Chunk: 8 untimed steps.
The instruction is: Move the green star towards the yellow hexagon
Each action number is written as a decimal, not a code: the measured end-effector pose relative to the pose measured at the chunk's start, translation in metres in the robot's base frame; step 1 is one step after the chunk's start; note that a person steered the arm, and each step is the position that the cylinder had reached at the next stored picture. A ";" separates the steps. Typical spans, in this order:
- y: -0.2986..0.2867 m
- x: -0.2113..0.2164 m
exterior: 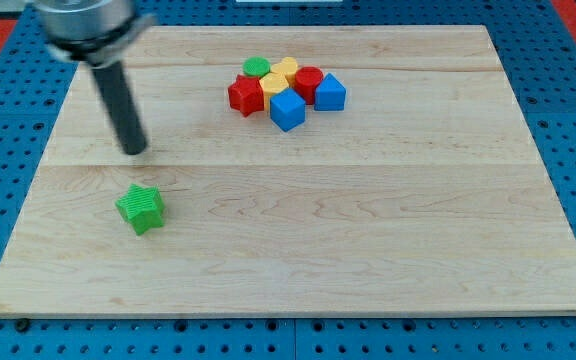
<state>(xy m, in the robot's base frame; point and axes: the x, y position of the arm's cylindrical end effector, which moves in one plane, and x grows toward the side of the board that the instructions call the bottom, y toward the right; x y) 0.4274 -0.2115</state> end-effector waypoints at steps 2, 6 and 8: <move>0.007 0.111; 0.116 0.020; 0.063 -0.001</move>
<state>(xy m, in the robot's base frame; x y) 0.4260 -0.1488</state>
